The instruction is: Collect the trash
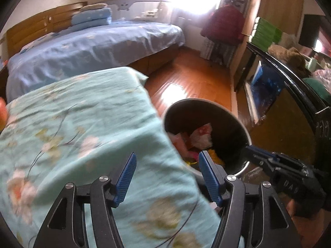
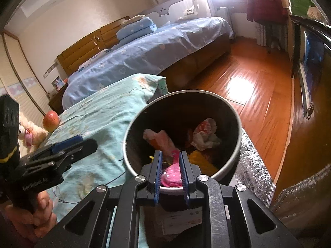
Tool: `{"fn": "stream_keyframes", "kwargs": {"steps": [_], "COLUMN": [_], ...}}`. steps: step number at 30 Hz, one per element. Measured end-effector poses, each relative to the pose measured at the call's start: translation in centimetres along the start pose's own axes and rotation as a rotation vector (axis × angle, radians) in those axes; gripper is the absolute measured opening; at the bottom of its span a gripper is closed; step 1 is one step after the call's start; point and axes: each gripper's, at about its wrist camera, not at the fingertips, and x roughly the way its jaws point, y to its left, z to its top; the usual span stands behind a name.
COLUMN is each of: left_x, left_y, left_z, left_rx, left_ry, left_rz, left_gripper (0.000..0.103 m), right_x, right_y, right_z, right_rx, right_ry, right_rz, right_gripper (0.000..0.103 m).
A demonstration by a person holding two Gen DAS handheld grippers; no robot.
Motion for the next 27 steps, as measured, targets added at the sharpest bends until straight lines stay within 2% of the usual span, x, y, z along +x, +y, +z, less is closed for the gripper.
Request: {"fn": "stream_keyframes", "kwargs": {"steps": [1,2,3,4,8,15,22,27], "left_x": [-0.5,-1.1,-1.4,-2.1,-3.8,-6.6,-9.9,-13.0], "left_y": [0.5,0.9,1.1,1.6,2.4,3.6,3.9,3.8], "left_z": [-0.4,-0.8,-0.9,-1.3,-2.1,-4.0,-4.7,-5.3], "left_rx": [-0.012,-0.024,-0.030,-0.039,-0.051,-0.079,-0.069,-0.059], "left_ry": [-0.006,-0.011,-0.013,-0.022,-0.048,-0.084,-0.155,-0.245], "left_rz": [0.008,0.015,0.018,0.028,0.054,0.092,0.121,0.164], "left_gripper": [0.062,0.062,0.062,0.062,0.062,0.063,0.065,0.074], "right_x": [0.0,0.1,0.1,0.0,-0.1,-0.7,-1.9,-3.6], "right_y": [0.3,0.6,0.8,1.1,2.0,3.6,6.0,7.9], "right_z": [0.0,-0.1,-0.1,-0.1,0.0,-0.3,-0.1,0.3], "right_rx": [-0.005,-0.007,-0.006,-0.006,-0.014,-0.033,-0.080,-0.118], "right_ry": [-0.001,-0.004,-0.010,-0.014,-0.025,-0.052,-0.097,-0.161], "right_rz": [0.002,0.002,0.006,0.009,0.013,0.020,0.029,0.026], "right_gripper": [0.021,0.030,0.045,0.050,0.058,0.081,0.086,0.091]}}
